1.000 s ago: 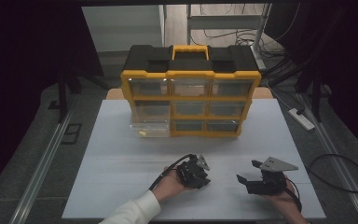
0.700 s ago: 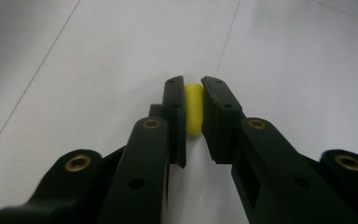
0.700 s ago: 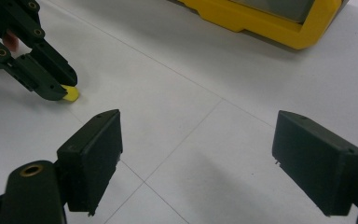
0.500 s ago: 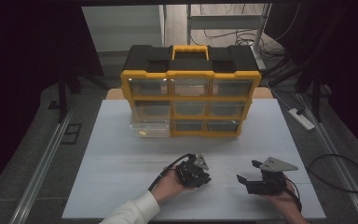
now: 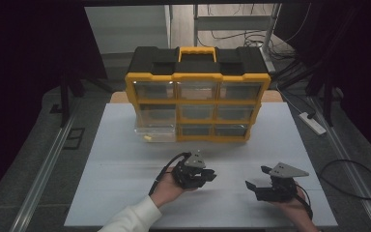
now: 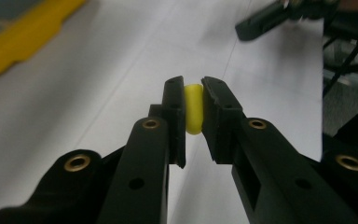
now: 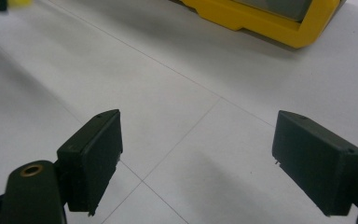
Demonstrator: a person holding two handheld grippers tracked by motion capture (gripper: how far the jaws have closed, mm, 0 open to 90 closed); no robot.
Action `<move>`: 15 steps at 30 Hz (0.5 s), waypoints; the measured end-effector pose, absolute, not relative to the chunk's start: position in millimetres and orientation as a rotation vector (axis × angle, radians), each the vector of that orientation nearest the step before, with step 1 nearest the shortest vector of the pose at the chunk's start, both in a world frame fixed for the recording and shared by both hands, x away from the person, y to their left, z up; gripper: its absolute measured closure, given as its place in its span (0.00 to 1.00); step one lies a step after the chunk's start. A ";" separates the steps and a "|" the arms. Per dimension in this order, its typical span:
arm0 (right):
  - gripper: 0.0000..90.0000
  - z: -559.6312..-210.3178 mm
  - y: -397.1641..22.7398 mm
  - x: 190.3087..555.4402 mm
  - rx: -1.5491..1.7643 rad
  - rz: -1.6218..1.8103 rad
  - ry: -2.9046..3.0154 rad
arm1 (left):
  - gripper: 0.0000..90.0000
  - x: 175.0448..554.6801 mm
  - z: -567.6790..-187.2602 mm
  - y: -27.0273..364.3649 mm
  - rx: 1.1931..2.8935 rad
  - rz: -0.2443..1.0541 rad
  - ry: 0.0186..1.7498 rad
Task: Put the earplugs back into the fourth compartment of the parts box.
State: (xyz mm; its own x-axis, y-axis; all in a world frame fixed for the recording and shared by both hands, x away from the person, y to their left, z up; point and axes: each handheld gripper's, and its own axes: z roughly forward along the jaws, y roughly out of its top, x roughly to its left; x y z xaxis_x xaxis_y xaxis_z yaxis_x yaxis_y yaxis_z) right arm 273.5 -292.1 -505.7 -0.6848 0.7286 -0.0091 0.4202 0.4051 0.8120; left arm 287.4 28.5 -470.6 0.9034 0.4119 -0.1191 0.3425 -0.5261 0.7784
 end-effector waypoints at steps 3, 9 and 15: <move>0.19 -505.7 -292.2 273.6 0.989 1.177 2.303 | 0.88 286.8 -463.8 33.8 2.142 0.107 0.546; 0.19 -505.6 -291.7 273.4 0.986 1.181 2.306 | 0.88 284.2 -439.1 51.0 2.047 0.145 0.556; 0.19 -505.8 -291.4 273.6 0.985 1.180 2.307 | 0.88 283.3 -422.6 66.6 1.987 0.163 0.561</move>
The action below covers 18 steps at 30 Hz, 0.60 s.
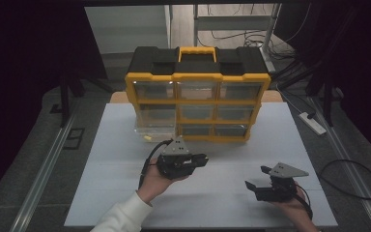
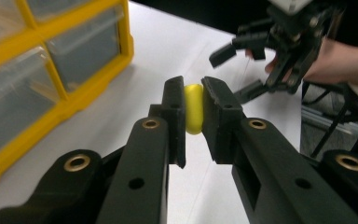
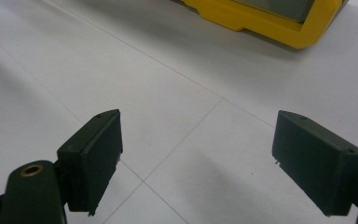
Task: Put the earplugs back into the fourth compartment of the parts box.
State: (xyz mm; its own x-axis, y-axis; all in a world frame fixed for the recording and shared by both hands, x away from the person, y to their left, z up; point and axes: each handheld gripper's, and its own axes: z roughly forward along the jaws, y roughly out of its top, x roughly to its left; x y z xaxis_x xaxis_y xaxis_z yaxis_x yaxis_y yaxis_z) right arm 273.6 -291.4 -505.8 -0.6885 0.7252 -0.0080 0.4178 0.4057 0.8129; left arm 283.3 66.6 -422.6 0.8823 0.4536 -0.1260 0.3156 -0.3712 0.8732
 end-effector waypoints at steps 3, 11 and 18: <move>0.19 -505.9 -291.4 273.7 0.987 1.179 2.307 | 0.88 282.8 -416.5 73.0 1.964 0.171 0.568; 0.19 -506.0 -291.4 273.8 0.984 1.178 2.306 | 0.88 281.8 -405.2 85.2 1.918 0.177 0.575; 0.19 -505.7 -291.6 273.7 0.990 1.176 2.306 | 0.88 282.9 -395.9 94.5 1.891 0.204 0.586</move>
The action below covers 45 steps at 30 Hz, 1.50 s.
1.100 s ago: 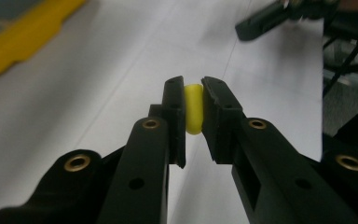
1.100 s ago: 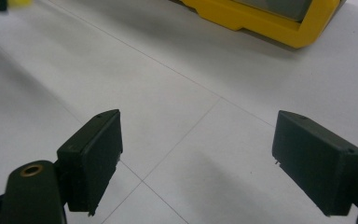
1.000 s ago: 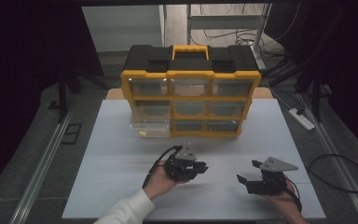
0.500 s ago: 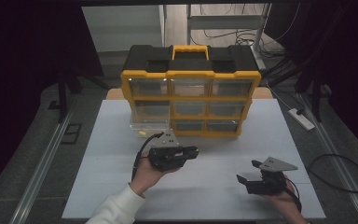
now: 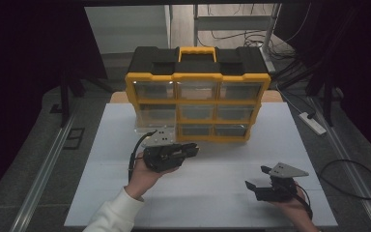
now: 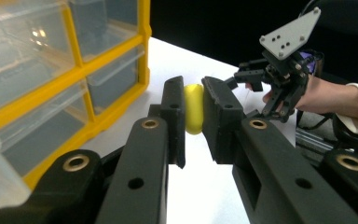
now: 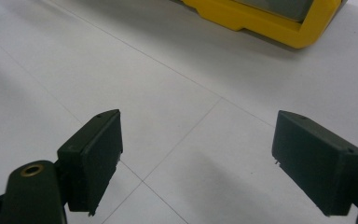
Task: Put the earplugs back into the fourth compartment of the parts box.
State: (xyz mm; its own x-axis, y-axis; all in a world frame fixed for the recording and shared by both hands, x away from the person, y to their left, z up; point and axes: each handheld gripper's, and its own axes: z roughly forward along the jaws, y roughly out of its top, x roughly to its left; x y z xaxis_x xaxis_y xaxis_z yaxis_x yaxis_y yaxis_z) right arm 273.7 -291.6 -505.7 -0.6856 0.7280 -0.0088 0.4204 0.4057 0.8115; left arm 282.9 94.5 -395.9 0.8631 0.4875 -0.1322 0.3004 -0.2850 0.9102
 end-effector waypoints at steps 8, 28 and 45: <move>0.19 -505.2 -292.3 273.7 0.993 1.180 2.302 | 0.88 289.9 -375.3 108.1 1.863 0.255 0.610; 0.19 -504.7 -292.3 273.3 0.991 1.185 2.297 | 0.88 326.2 -355.7 151.4 1.820 0.354 0.772; 0.19 -504.1 -292.4 272.8 0.986 1.190 2.299 | 0.82 351.1 -370.4 172.5 1.831 0.400 0.922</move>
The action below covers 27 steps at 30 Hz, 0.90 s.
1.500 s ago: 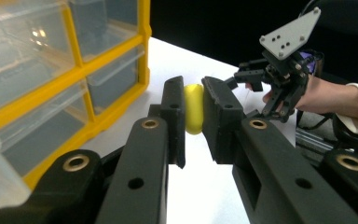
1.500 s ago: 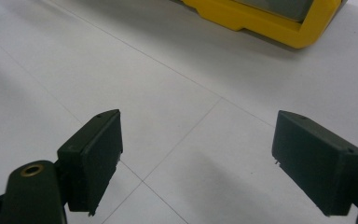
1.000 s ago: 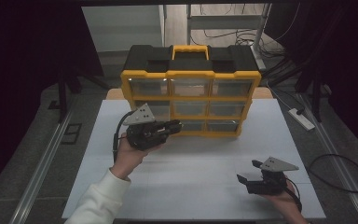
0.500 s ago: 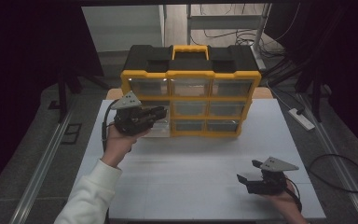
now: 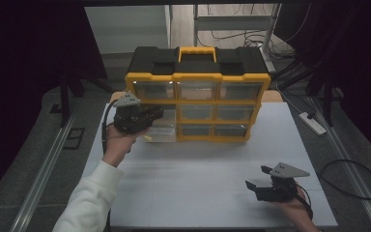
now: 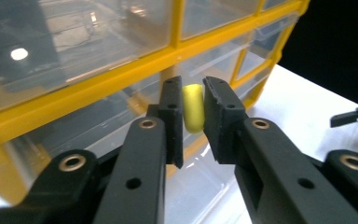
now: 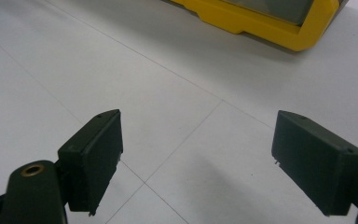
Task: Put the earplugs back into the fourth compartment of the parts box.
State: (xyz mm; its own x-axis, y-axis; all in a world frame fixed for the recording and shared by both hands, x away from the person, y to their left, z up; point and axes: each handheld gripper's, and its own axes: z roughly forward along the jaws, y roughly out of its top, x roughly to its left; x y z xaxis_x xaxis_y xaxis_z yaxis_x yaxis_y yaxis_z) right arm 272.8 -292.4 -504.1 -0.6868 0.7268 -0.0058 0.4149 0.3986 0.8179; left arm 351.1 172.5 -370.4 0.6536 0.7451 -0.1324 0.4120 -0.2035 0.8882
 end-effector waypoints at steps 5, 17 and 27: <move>0.19 -503.9 -292.4 273.6 0.990 1.197 2.296 | 0.35 347.0 -368.0 171.7 1.812 0.424 0.953; 0.19 -503.7 -291.7 274.7 0.984 1.202 2.297 | 0.25 314.1 -371.0 167.1 1.801 0.386 0.846; 0.19 -504.0 -292.9 273.4 0.993 1.196 2.293 | 0.25 271.2 -391.2 169.6 1.819 0.407 0.783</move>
State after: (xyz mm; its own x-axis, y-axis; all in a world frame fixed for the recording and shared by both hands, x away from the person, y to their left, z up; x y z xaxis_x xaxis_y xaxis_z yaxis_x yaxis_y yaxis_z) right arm 273.4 -292.9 -504.0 -0.6835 0.7299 -0.0010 0.4167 0.3913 0.8205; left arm 271.2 169.6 -391.2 0.7263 0.6816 -0.0891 0.3194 -0.2199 0.9217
